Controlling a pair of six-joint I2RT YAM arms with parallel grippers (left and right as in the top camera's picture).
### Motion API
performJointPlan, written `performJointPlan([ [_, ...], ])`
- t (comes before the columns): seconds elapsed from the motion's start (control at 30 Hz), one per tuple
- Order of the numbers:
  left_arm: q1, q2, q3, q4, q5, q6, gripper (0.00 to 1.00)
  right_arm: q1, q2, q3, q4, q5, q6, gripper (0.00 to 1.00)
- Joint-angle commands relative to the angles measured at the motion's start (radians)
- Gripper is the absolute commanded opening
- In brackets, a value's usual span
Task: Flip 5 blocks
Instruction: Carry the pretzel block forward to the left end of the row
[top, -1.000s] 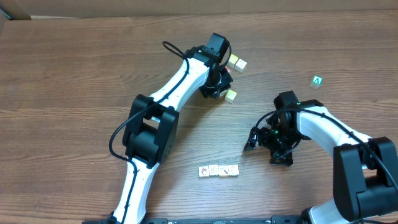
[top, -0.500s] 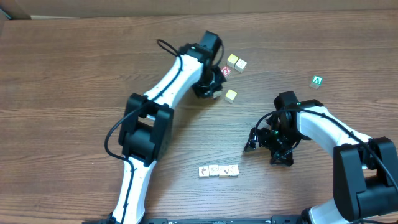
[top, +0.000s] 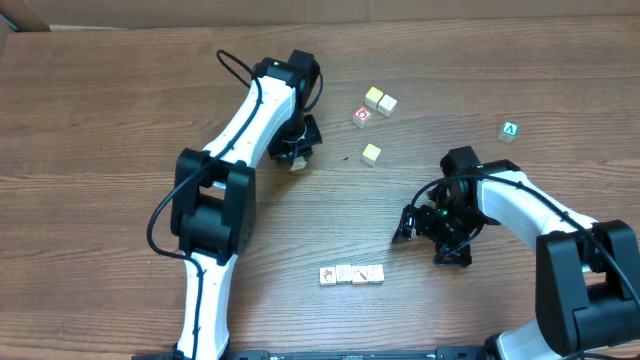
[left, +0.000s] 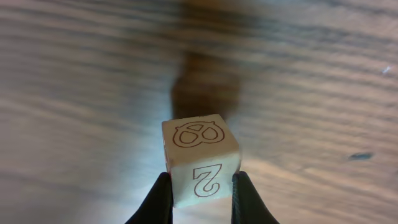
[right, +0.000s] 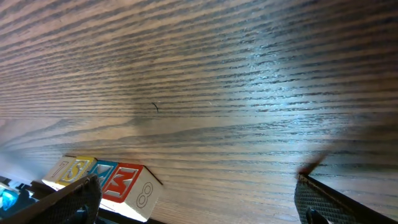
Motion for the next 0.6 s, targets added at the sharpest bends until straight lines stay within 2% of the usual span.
performJointPlan([
  [0.0,-0.005,-0.134,0.004,-0.043,-0.078,0.059,0.05,-0.008,0.016,0.014,0.004,0.034,-0.018,1.00],
  [0.13,-0.007,-0.235,-0.014,-0.105,-0.087,0.075,0.05,-0.008,0.016,0.014,-0.004,0.034,-0.018,1.00],
  [0.23,-0.012,-0.348,-0.101,-0.109,-0.095,0.080,0.05,-0.008,0.016,0.014,-0.005,0.035,-0.018,1.00],
  [0.33,-0.022,-0.487,-0.253,-0.075,-0.097,0.071,0.05,-0.007,0.016,0.014,-0.007,0.034,-0.018,1.00],
  [0.43,-0.039,-0.658,-0.478,0.008,-0.080,0.053,0.05,-0.007,0.016,0.014,-0.007,0.034,-0.018,1.00],
  [0.57,-0.085,-0.859,-0.777,0.146,0.024,0.049,0.05,-0.007,0.016,0.014,-0.007,0.034,-0.018,1.00],
])
